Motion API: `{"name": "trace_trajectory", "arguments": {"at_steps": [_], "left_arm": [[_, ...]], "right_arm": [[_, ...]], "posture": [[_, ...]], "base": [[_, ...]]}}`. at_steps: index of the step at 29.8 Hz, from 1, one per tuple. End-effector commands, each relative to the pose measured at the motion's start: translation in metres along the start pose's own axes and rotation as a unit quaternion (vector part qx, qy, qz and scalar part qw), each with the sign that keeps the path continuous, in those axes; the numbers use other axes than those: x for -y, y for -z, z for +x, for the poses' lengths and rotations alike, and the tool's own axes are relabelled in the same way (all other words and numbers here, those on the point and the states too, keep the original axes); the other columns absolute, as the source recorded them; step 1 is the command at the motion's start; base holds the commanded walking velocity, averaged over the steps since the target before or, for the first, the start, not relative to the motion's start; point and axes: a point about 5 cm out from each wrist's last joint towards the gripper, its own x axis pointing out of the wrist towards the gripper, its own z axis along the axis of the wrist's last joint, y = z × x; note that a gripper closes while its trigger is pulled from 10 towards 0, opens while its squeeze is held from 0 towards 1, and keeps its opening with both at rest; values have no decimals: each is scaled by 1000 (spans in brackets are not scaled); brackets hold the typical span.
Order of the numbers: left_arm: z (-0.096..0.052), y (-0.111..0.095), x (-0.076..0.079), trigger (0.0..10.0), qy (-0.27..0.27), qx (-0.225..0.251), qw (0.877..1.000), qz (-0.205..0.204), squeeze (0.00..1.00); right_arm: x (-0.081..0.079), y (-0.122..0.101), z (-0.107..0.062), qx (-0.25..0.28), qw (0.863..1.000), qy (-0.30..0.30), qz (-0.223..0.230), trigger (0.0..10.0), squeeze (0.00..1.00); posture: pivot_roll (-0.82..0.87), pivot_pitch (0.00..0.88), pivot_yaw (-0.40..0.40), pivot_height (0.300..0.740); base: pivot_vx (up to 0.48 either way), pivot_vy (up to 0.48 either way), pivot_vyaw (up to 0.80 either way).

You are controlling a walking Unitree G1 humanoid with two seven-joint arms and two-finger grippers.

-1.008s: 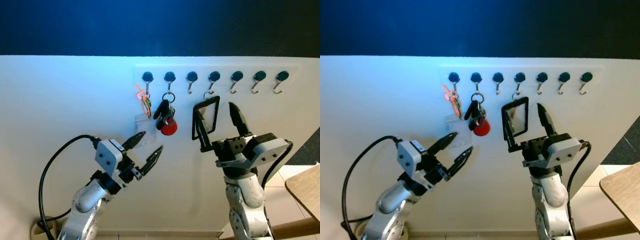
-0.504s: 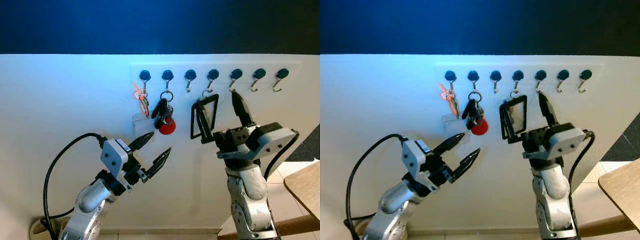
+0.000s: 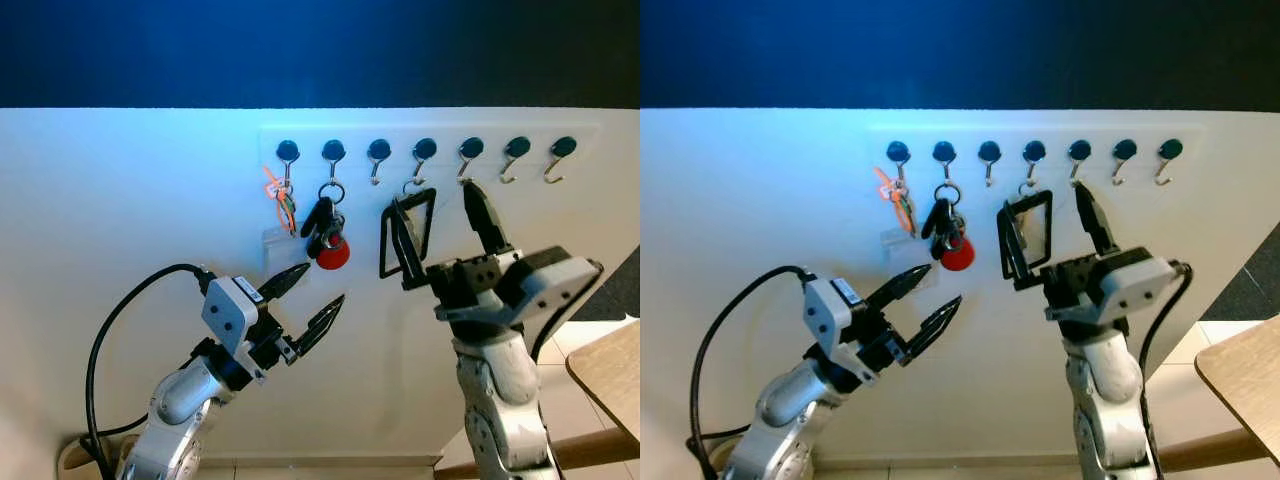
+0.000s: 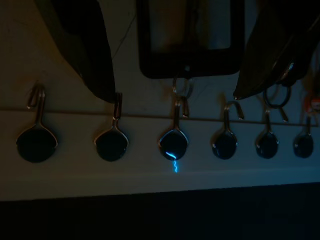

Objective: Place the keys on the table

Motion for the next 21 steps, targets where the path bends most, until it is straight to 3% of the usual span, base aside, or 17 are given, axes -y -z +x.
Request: {"name": "trace_trajectory", "arguments": {"at_steps": [1, 15, 21], "left_arm": [[0, 0, 3, 10000, 4, -4, 1000, -2, 0], [1, 1, 5, 10000, 13, -9, 1000, -1, 0], [1, 1, 5, 10000, 14, -10, 1000, -1, 0]], "right_arm": [[-7, 3, -3, -14, 1000, -11, 4, 10000, 0], [-2, 5, -12, -32, 999, 25, -5, 10000, 0], [7, 2, -8, -27, 998, 52, -20, 10000, 0]], "posture": [[20, 78, -6, 740], [21, 79, 1, 740], [22, 79, 3, 740]], "base": [[0, 0, 0], [0, 0, 0], [0, 0, 0]]}}
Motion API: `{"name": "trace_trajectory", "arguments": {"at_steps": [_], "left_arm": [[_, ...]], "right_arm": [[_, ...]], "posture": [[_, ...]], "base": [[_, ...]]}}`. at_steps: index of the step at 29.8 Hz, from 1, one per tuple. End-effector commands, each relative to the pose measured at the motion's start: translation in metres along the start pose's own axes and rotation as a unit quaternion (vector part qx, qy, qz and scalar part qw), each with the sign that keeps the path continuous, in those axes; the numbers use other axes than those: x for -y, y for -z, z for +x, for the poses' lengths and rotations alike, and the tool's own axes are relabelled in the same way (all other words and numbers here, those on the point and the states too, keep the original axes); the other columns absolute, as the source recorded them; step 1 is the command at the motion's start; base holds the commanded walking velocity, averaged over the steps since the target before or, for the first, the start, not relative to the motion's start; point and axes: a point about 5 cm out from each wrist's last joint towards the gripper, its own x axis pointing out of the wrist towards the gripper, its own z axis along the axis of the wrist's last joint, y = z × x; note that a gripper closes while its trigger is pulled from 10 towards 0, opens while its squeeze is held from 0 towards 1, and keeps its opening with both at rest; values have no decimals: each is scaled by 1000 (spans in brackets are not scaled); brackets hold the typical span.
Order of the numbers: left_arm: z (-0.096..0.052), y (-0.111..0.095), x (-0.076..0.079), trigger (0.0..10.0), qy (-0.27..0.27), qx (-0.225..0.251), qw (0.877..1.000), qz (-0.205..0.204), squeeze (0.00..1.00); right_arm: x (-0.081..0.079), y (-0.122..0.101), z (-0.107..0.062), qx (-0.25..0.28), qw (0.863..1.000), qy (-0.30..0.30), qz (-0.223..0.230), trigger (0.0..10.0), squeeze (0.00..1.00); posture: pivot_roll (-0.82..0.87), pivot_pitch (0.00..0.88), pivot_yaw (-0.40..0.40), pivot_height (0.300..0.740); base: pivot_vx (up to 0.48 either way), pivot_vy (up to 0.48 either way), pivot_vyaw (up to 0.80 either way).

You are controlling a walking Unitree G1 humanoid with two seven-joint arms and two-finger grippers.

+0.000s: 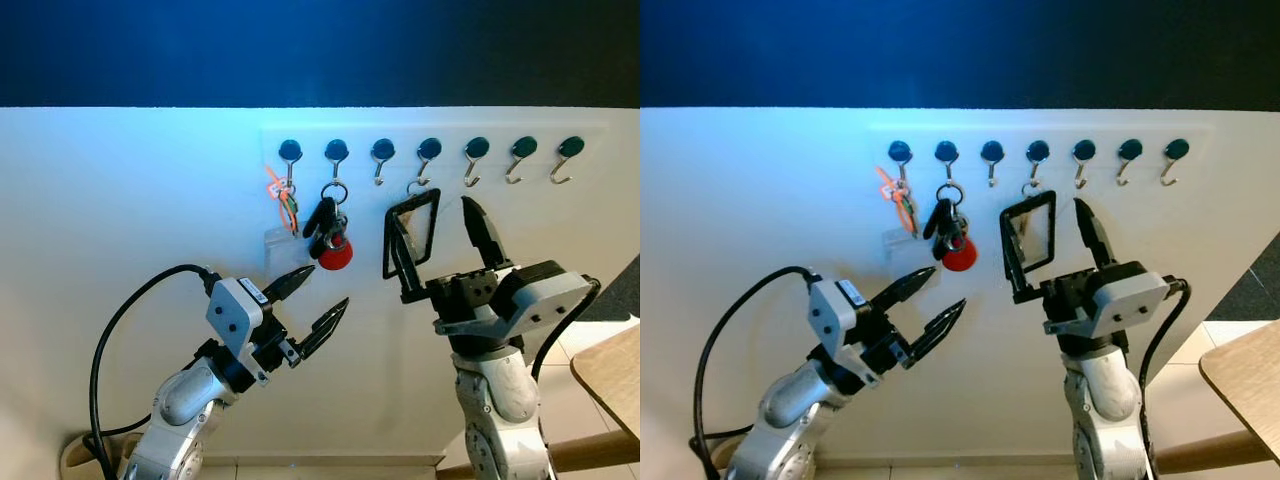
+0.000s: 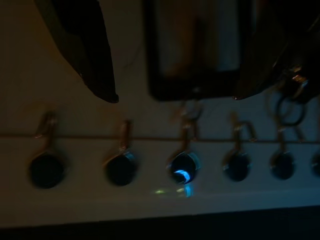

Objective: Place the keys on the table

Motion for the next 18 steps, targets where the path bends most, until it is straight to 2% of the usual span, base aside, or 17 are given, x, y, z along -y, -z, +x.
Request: {"name": "trace_trajectory", "arguments": {"at_steps": [1, 5, 16, 17, 18], "left_arm": [[0, -1, 2, 10000, 9, -5, 1000, 3, 0], [1, -1, 3, 10000, 10, -5, 1000, 3, 0], [1, -2, 3, 10000, 10, -4, 1000, 5, 0], [1, -2, 3, 10000, 10, -3, 1000, 5, 0], [1, -2, 3, 10000, 10, -3, 1000, 5, 0]], "right_arm": [[5, 0, 2, -3, 1000, 13, -8, 10000, 0], [9, -3, 6, 6, 1000, 25, -6, 10000, 0], [0, 1, -1, -7, 1000, 18, 8, 10000, 0], [0, 2, -2, -9, 1000, 18, 10, 6784, 0], [0, 2, -2, -9, 1000, 18, 10, 6784, 0]], "posture": [[22, 80, 3, 740], [22, 80, 4, 740], [26, 78, 0, 740], [26, 76, 2, 740], [26, 76, 2, 740]], "base": [[0, 0, 0], [0, 0, 0], [0, 0, 0], [0, 0, 0], [0, 0, 0]]}}
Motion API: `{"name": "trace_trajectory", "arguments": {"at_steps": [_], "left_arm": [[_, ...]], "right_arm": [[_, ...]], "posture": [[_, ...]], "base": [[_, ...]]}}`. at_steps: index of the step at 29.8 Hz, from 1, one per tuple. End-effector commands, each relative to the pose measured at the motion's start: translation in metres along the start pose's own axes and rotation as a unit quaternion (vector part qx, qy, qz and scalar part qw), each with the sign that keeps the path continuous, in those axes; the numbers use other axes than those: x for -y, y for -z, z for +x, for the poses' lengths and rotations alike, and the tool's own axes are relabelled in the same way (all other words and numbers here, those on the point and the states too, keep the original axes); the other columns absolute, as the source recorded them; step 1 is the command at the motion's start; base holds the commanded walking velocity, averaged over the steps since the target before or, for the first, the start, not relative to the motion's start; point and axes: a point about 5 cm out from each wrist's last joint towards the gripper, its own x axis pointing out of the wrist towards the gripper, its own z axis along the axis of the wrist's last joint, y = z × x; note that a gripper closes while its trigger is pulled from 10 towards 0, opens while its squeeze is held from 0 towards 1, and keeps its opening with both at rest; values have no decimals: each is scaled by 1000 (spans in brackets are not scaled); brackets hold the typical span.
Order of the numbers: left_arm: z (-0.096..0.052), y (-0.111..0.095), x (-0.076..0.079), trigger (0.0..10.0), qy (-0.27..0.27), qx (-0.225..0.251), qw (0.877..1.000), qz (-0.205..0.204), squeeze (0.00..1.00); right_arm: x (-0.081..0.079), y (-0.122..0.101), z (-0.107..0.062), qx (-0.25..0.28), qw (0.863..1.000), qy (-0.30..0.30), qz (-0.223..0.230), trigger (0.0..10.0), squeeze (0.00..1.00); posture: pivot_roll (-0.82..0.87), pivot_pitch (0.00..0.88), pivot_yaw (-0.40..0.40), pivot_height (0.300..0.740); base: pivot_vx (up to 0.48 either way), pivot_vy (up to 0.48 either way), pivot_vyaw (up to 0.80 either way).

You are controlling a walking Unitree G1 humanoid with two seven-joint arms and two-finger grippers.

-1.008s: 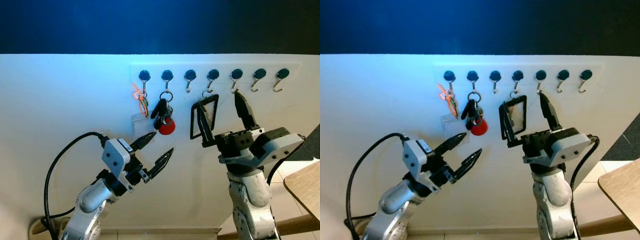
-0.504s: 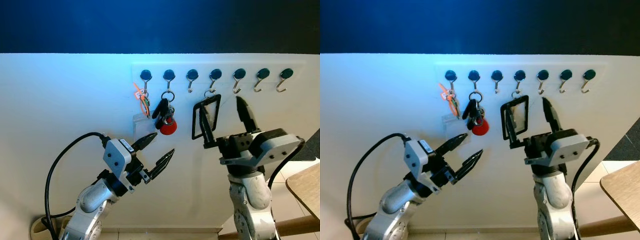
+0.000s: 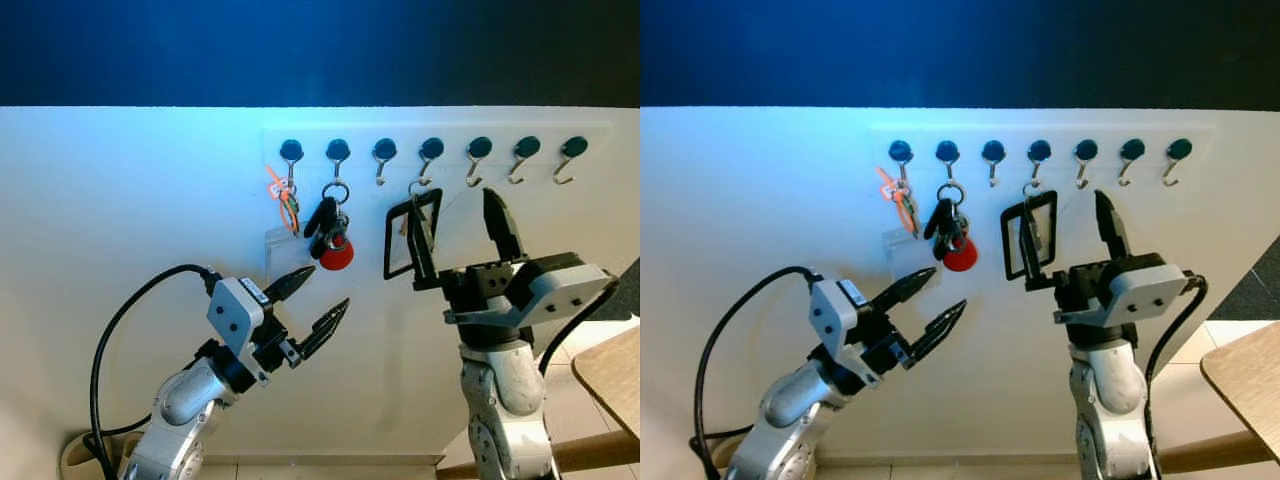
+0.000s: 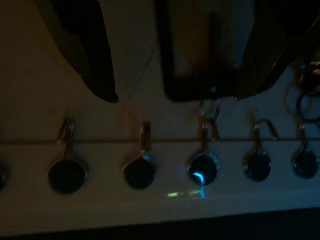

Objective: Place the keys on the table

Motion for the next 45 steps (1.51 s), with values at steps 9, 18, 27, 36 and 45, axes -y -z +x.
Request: {"name": "trace_trajectory", "arguments": {"at_steps": [9, 18, 27, 36, 45], "left_arm": [[2, -2, 2, 10000, 12, 0, 1000, 8, 0], [3, -3, 1, 10000, 10, 0, 1000, 11, 0], [3, -3, 1, 10000, 1, 4, 1000, 15, 0], [2, -4, 1, 10000, 1, 5, 1000, 17, 0], [2, -5, 1, 10000, 1, 5, 1000, 17, 0]], "right_arm": [[0, 1, -3, -5, 1000, 2, 3, 2863, 0], [-6, 2, -2, -6, 1000, -18, 6, 10000, 0], [-10, 2, 1, -5, 999, -29, 12, 10000, 0], [-12, 1, 8, 2, 999, -36, 15, 10000, 0], [-12, 0, 9, 4, 999, -34, 17, 10000, 0]], "posture": [[24, 73, 5, 740], [26, 75, -2, 740], [29, 72, -9, 740], [35, 72, -11, 740], [38, 74, -9, 740]], "base": [[0, 0, 0], [0, 0, 0], [0, 0, 0], [0, 0, 0], [0, 0, 0]]}}
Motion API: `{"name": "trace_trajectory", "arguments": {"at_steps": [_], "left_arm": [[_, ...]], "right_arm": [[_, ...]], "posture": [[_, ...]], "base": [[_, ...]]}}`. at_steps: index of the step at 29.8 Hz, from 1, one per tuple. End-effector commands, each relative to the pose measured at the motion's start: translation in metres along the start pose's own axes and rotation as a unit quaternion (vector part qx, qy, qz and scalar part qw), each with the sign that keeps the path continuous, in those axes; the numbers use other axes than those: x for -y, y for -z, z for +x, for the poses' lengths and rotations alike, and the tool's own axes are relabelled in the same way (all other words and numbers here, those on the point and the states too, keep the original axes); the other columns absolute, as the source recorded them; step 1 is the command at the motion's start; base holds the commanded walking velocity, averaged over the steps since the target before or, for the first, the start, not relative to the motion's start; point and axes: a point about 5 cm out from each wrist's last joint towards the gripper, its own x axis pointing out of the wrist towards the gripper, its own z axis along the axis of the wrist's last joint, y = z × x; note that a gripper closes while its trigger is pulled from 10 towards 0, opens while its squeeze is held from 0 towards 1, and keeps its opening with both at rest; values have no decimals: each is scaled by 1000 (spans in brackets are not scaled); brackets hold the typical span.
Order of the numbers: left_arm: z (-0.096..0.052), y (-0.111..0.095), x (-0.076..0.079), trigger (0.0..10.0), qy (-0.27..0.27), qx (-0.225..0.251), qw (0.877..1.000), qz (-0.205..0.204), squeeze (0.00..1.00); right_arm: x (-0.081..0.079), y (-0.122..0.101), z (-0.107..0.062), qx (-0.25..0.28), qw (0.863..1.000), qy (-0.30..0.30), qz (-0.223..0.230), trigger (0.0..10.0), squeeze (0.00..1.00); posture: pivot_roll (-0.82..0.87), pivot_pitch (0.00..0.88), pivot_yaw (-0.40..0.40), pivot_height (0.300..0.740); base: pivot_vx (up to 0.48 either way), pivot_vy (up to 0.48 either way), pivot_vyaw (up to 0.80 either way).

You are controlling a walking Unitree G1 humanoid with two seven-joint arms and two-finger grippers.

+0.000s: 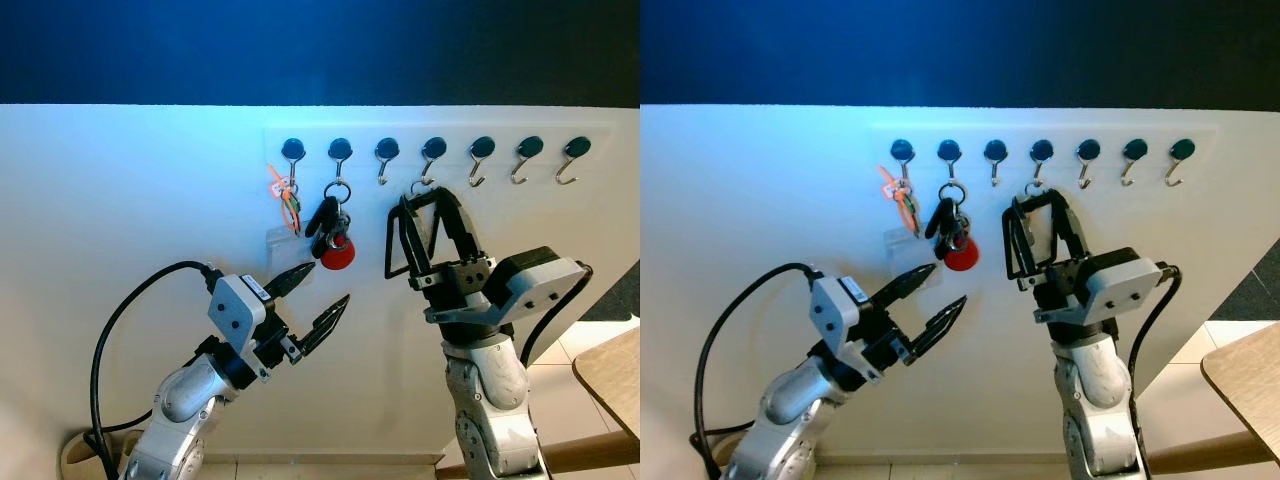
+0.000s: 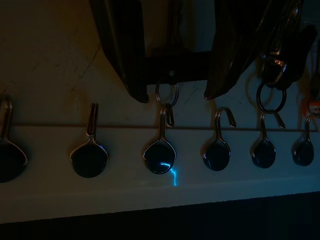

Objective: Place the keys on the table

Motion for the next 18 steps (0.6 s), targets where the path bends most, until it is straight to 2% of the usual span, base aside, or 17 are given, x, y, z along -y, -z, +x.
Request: {"name": "trace_trajectory", "arguments": {"at_steps": [1, 2, 5, 6, 13, 18], "left_arm": [[0, -3, 2, 10000, 4, 4, 1000, 7, 0], [0, -4, 2, 10000, 5, 4, 1000, 7, 0], [0, -4, 2, 10000, 5, 4, 1000, 7, 0], [1, -5, 2, 10000, 6, 6, 1000, 7, 0], [2, -7, 1, 10000, 8, 9, 1000, 9, 0], [4, -9, 0, 10000, 10, 13, 1000, 11, 0]], "right_arm": [[1, 3, 0, -9, 1000, 2, 5, 10000, 0], [1, 3, 0, -9, 1000, 2, 8, 4706, 0], [1, 3, 0, -9, 1000, 2, 8, 4706, 0], [0, 3, 0, -10, 1000, 2, 12, 549, 0], [1, 4, 0, -11, 1000, 7, 17, 0, 0], [1, 3, 1, -8, 1000, 9, 18, 0, 0]], "posture": [[37, 75, -8, 740], [38, 76, -8, 740], [38, 76, -8, 740], [37, 76, -6, 740], [38, 73, -3, 740], [38, 72, -1, 740]], "base": [[0, 0, 0], [0, 0, 0], [0, 0, 0], [0, 0, 0], [0, 0, 0], [0, 0, 0]]}}
